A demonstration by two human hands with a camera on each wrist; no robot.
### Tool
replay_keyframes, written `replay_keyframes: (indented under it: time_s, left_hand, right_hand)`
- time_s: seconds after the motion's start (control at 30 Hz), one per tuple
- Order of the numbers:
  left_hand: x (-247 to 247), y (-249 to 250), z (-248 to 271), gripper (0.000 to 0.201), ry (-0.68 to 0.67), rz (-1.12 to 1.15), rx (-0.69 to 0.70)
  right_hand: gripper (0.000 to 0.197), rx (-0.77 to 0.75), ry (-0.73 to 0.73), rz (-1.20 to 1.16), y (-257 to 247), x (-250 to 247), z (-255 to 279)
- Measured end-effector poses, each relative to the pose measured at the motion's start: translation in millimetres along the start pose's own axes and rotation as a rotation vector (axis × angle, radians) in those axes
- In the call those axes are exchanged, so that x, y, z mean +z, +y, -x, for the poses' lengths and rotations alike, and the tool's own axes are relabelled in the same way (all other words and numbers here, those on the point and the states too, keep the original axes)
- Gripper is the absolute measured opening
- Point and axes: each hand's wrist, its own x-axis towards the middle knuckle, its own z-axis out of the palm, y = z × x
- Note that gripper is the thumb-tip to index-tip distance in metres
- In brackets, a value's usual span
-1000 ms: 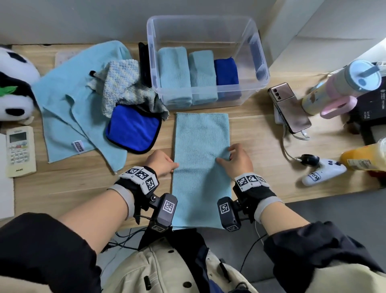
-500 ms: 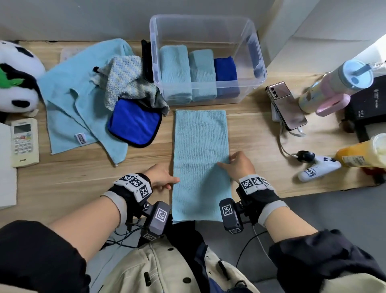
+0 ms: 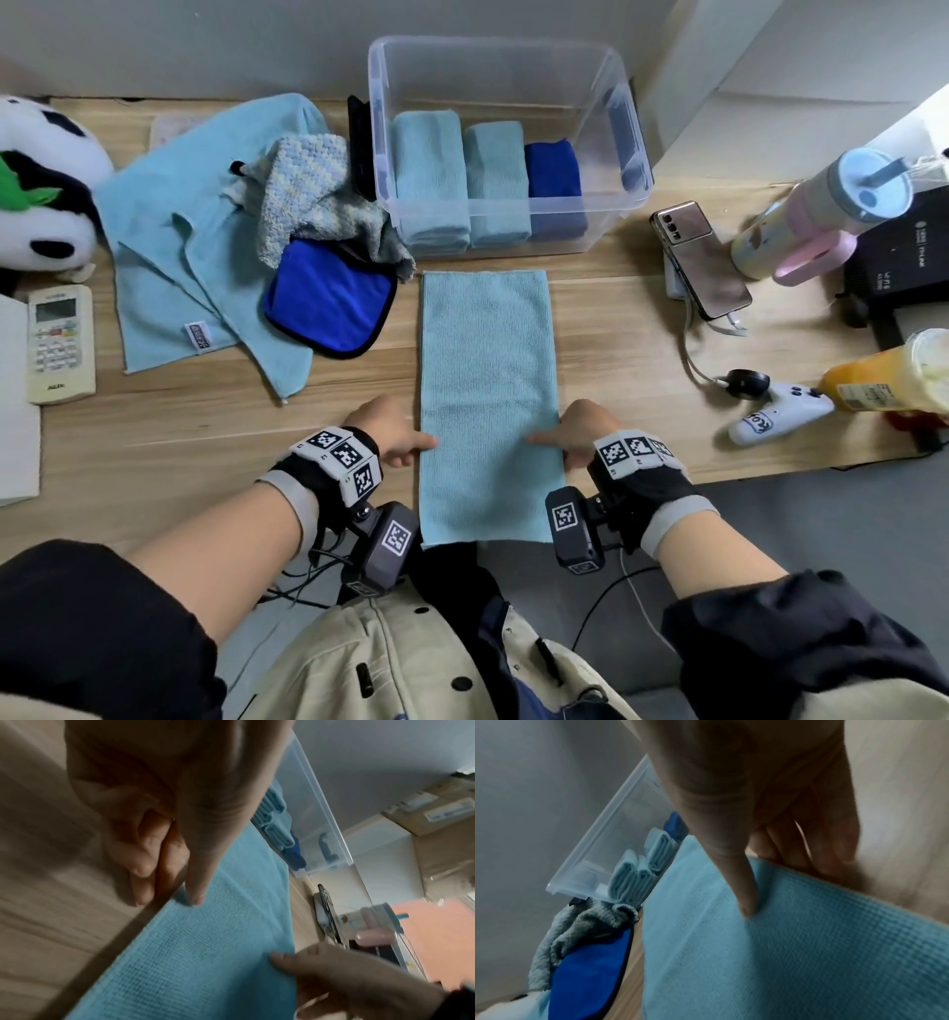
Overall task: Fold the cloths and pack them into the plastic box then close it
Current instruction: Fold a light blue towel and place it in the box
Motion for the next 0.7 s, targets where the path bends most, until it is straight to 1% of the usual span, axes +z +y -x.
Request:
replay_keyframes:
  time_s: [0.07,0.13,0.2,0.27,0.3,0.37,0.5,0.6,0.63,0.7]
  left_hand:
    - [0.7,1.5,-0.5,0.025,-0.051,0.074,0.004]
    - [1.8,5.7,-0.9,0.026,-0.055,0.072,0.015]
    - [-0.4,10.9,-2.8,0.025,0.011,0.100,0.045]
    - [-6.9,16.2,-5.4,0.020,0.091,0.138,0.089]
    - [-10.9,18.9,-5.0,0.020,0.110,0.156,0.099]
    - [-15.4,20.0,-6.2,0.021,0.090,0.183,0.069]
    - [-7.7,7.0,-3.4,0.017,-0.123,0.137,-0.071]
    - [4.4,-7.8,-5.8,0.018,-0.284,0.136,-0.119]
    - [7.6,-12.7,-6.4,0.023,-0.338,0.150,-0.128]
    - [13.5,-21.2,-9.2,0.043,-0.421,0.166,-0.139]
  right_hand:
    - [0.039,-0.001,-0.074,0.013,1.3,5.3,-0.9]
    - [0.034,-0.034,-0.067,-0.043,-2.0,9.2,-1.1]
    - [0.034,-0.080,0.020,-0.127,-6.9,9.0,0.1]
    - [0.044,-0.116,0.159,-0.135,-10.1,5.5,1.6]
    - [0.048,-0.123,0.201,-0.125,-11.3,3.2,2.8]
    - [0.049,-0.101,0.193,-0.118,-10.3,1.0,2.9]
    - [0.045,0.000,-0.033,-0.068,1.8,5.5,5.8]
    - [0.043,0.020,-0.138,-0.039,13.1,12.2,9.7]
    - [0.042,0.024,-0.160,-0.042,16.0,14.2,9.9]
    - [0.042,0.033,-0.211,-0.053,19.1,17.5,11.4]
